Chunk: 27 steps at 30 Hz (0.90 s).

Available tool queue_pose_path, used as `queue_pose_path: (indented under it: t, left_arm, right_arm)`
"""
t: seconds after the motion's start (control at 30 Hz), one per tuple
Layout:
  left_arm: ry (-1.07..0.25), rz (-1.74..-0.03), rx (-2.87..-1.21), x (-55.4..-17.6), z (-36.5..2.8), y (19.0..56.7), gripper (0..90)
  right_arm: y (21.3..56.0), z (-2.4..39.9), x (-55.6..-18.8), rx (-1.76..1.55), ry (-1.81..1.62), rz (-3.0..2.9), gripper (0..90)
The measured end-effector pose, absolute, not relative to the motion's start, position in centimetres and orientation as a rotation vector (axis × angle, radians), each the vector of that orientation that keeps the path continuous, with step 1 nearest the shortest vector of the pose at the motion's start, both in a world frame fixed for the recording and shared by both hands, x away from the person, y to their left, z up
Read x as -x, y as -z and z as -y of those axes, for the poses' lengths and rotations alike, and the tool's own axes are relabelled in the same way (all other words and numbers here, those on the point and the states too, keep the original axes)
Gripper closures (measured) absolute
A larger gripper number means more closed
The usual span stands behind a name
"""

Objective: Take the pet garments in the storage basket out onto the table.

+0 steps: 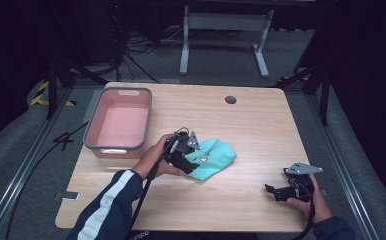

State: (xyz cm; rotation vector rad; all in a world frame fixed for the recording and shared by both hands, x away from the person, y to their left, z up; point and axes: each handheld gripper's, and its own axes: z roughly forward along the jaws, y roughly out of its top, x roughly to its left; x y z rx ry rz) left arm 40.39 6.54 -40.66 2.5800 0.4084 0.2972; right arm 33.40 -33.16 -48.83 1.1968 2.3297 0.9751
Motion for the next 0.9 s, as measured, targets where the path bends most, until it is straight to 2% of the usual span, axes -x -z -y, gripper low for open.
queue_pose_path:
  t: [0.5, 0.67, 0.9]
  left_arm:
    - [-0.274, -0.423, -2.566, -38.7, -11.2, 41.8, 22.7]
    - [-0.3, -0.422, -2.558, -37.7, -13.0, 41.9, 19.4]
    - [-0.347, -0.457, -2.565, -36.5, -15.6, 42.7, 19.6]
  right_arm:
    - [48.8, 33.2, -33.4, -1.197, -0.975, -2.329, 0.7]
    - [48.8, 33.2, -33.4, -1.2, -0.977, -2.328, 0.7]
    - [48.8, 33.2, -33.4, -1.198, -0.975, -2.329, 0.7]
